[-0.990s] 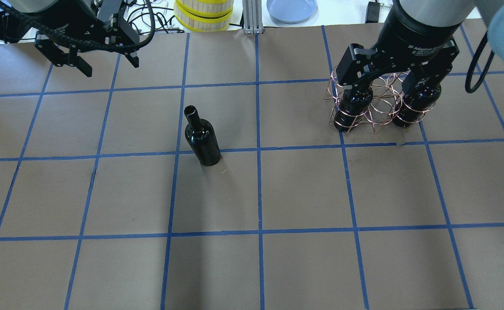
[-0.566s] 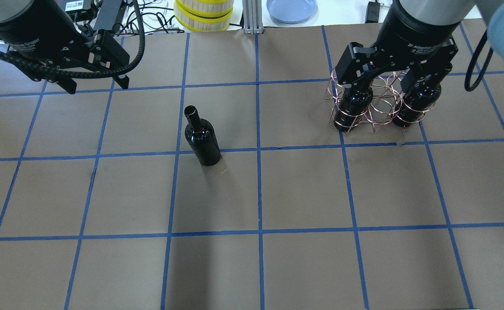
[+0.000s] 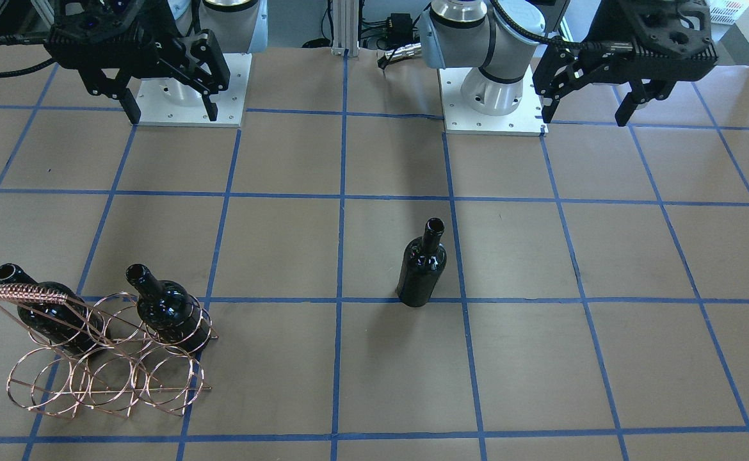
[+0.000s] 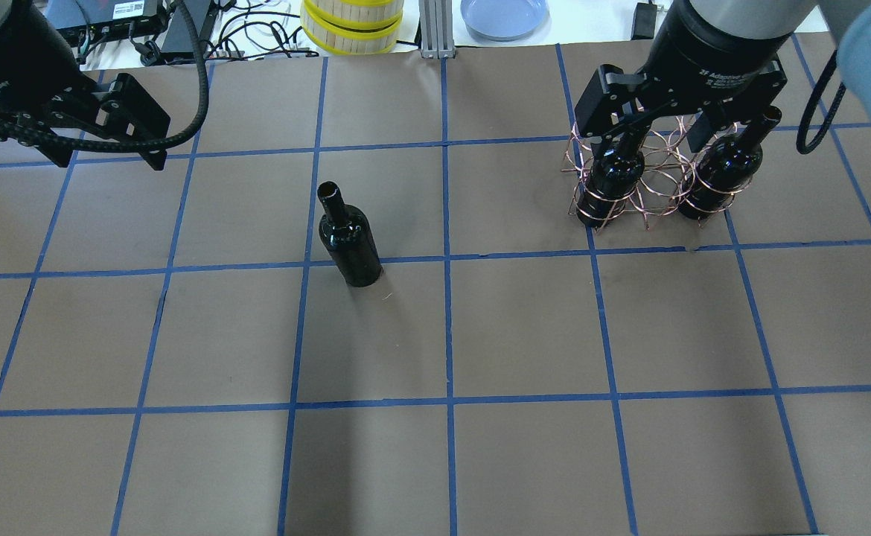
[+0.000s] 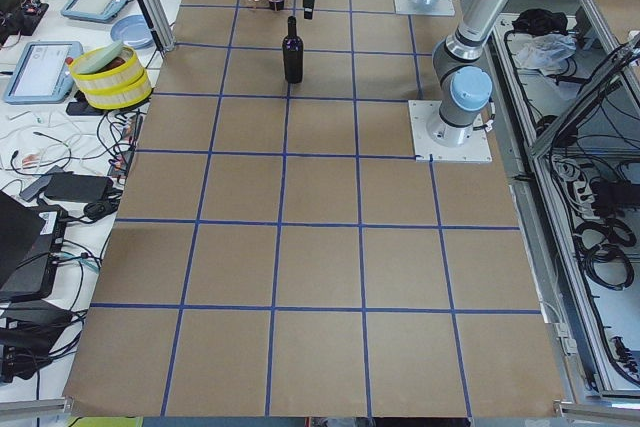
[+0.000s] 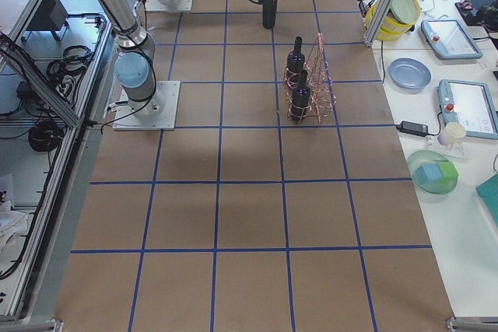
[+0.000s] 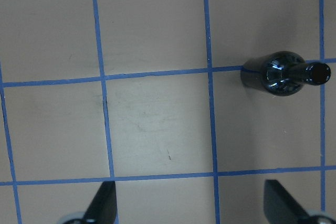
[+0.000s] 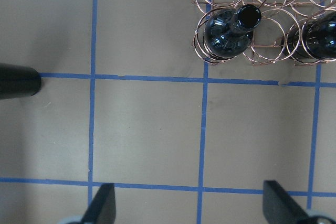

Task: Place wine into wine basket
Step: 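Move the right gripper over the standing dark bottle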

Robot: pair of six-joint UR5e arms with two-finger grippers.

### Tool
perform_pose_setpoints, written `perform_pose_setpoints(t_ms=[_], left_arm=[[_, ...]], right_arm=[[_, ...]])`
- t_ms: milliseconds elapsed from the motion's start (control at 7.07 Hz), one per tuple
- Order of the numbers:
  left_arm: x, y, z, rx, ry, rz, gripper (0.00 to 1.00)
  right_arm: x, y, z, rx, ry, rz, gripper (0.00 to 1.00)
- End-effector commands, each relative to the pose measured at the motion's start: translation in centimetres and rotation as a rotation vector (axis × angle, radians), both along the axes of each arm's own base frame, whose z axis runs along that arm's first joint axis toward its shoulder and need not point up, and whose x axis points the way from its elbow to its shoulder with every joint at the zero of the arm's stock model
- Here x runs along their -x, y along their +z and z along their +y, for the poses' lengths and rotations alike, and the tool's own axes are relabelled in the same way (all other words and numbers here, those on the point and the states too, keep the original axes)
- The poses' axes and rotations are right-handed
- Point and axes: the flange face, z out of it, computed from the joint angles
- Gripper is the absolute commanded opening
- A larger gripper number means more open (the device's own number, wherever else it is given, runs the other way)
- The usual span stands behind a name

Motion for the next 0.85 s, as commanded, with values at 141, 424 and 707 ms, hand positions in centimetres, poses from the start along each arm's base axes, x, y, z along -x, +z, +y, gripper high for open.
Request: perform_pose_setpoints(t_ms=[141,424,707], left_arm=[[-1.4,1.3,-0.9,0.098,0.020,-0.009,1.00],[-1.4,1.2,-0.8,0.095,0.020,-0.009,1.00],[-1.6,1.3,-0.7,0.095,0.023,-0.017,1.00]], right_arm=[[-9.2,-0.8,-3.4,0.019,-0.186,-0.089,1.00],[-18.5,-3.6,-5.1,0.022,-0.278,-0.120,1.00],[-23.4,-6.2,-4.8,0.041,-0.321,-0.155,1.00]])
